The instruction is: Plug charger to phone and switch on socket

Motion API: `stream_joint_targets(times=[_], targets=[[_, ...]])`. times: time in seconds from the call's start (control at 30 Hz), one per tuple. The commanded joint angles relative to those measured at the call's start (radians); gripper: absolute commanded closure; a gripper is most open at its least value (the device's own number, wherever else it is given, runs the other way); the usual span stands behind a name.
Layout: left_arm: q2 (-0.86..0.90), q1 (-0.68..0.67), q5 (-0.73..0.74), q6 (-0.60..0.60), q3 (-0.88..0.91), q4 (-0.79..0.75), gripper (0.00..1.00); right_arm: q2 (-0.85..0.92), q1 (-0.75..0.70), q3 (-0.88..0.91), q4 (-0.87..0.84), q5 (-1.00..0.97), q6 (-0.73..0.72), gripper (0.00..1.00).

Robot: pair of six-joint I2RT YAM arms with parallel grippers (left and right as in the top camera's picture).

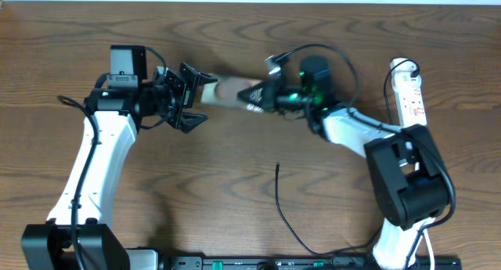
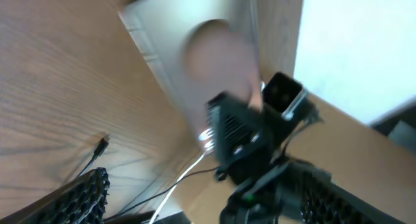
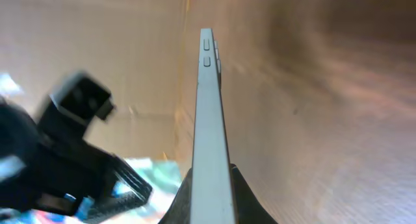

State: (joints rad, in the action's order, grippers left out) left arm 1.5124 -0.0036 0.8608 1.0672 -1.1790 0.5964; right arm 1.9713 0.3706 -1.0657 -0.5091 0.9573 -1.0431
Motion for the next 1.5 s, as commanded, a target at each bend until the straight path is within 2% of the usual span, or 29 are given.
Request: stream_joint_targets(times=[0.0, 0.1, 0.17, 0.27, 0.4, 0.57, 0.67, 0.8, 1.1, 1.2, 1.37, 1.47], targets=[[-0.003, 0.021, 0.068, -0.132, -0.016, -0.006, 0.1, -0.003, -0.046, -0.015, -0.065, 0.027, -0.304, 0.99], [-0.003, 0.021, 0.035, -0.188, -0.016, -0.093, 0.1, -0.003, -0.056, -0.015, -0.092, -0.008, -0.619, 0.99], [-0.003, 0.021, 0.028, -0.211, -0.016, -0.159, 0.1, -0.003, -0.051, -0.015, -0.129, -0.026, -0.75, 0.99], [-0.003, 0.021, -0.002, -0.209, -0.016, -0.255, 0.09, -0.003, -0.033, -0.015, -0.19, -0.067, -0.856, 0.99], [-0.003, 0.021, -0.085, -0.208, -0.016, -0.292, 0.1, -0.003, 0.013, -0.015, -0.274, -0.137, -1.01, 0.99], [-0.003, 0.021, -0.118, -0.181, -0.016, -0.292, 0.1, -0.003, 0.08, -0.015, -0.441, -0.312, -1.009, 0.99], [-0.003, 0.021, -0.134, -0.11, -0.016, -0.292, 0.09, -0.003, 0.117, -0.015, -0.512, -0.396, -1.009, 0.99], [-0.003, 0.021, -0.174, -0.019, -0.016, -0.295, 0.1, -0.003, 0.161, -0.015, -0.531, -0.437, -1.009, 0.99], [0.013, 0.021, -0.215, 0.066, -0.016, -0.376, 0.09, -0.003, 0.201, -0.015, -0.533, -0.458, -1.009, 0.99], [0.047, 0.021, -0.187, 0.099, -0.016, -0.406, 0.09, -0.003, 0.204, -0.015, -0.539, -0.462, -1.009, 0.99], [0.122, 0.021, -0.049, 0.14, -0.016, -0.541, 0.09, -0.003, 0.203, -0.015, -0.539, -0.462, -1.009, 0.99], [0.145, 0.021, -0.034, 0.143, -0.016, -0.573, 0.09, -0.003, 0.202, -0.015, -0.539, -0.462, -1.009, 0.99]])
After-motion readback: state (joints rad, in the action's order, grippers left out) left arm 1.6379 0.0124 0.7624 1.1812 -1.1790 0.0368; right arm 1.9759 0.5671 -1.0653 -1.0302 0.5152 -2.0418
